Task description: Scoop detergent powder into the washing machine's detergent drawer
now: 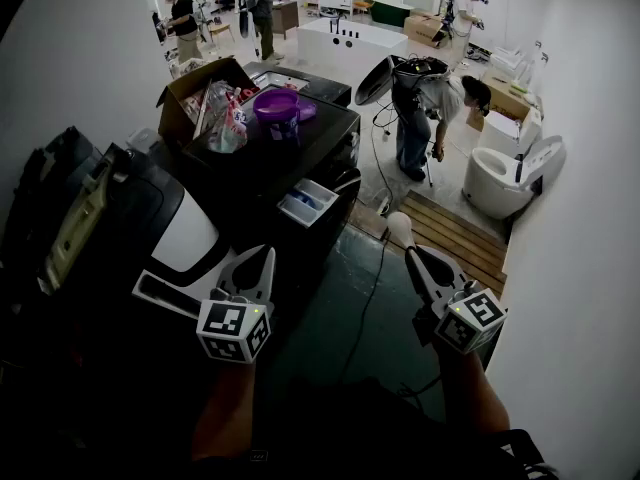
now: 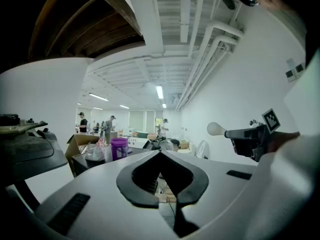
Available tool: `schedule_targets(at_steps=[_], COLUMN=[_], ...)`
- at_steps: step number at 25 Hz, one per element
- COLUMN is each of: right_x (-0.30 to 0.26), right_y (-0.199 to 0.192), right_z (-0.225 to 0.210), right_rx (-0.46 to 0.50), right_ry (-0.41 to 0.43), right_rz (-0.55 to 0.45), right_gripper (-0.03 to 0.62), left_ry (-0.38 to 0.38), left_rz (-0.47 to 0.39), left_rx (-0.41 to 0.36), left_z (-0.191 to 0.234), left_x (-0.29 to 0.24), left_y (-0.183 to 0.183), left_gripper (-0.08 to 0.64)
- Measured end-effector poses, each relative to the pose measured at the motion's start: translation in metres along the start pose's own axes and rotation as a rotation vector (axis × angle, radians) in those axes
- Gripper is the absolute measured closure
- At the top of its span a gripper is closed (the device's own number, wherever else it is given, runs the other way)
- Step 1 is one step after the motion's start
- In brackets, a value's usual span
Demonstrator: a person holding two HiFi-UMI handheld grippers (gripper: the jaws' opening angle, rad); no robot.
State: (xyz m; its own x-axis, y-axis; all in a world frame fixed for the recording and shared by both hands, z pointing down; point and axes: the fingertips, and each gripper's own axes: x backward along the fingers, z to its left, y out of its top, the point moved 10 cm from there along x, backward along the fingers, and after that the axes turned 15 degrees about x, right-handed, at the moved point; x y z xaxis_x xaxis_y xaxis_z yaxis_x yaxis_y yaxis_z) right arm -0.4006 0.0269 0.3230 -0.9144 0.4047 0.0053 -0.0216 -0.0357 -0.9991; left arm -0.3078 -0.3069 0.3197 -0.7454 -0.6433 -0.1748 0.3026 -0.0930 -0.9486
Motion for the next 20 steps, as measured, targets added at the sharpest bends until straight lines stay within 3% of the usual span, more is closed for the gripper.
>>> schedule_targets(at_steps=[12, 20], right_x=[0.009, 0.032], right_y=[-0.005, -0.018], right_z=[-0.006, -0.031], right_rx=[-0.001, -0.030], right_ry=[0.013, 0.027], right_rz=[0.008, -0.001], right_gripper=[0.572, 0.572], left_ry=[0.029, 0.045], left_rz=[0.014, 0.026], left_rx=[0.003, -0.001], left_z=[-0.006, -0.037], left_x=[0.000, -0.017], left_y=[-0.010, -0.020], left_gripper=[0.554, 0.554])
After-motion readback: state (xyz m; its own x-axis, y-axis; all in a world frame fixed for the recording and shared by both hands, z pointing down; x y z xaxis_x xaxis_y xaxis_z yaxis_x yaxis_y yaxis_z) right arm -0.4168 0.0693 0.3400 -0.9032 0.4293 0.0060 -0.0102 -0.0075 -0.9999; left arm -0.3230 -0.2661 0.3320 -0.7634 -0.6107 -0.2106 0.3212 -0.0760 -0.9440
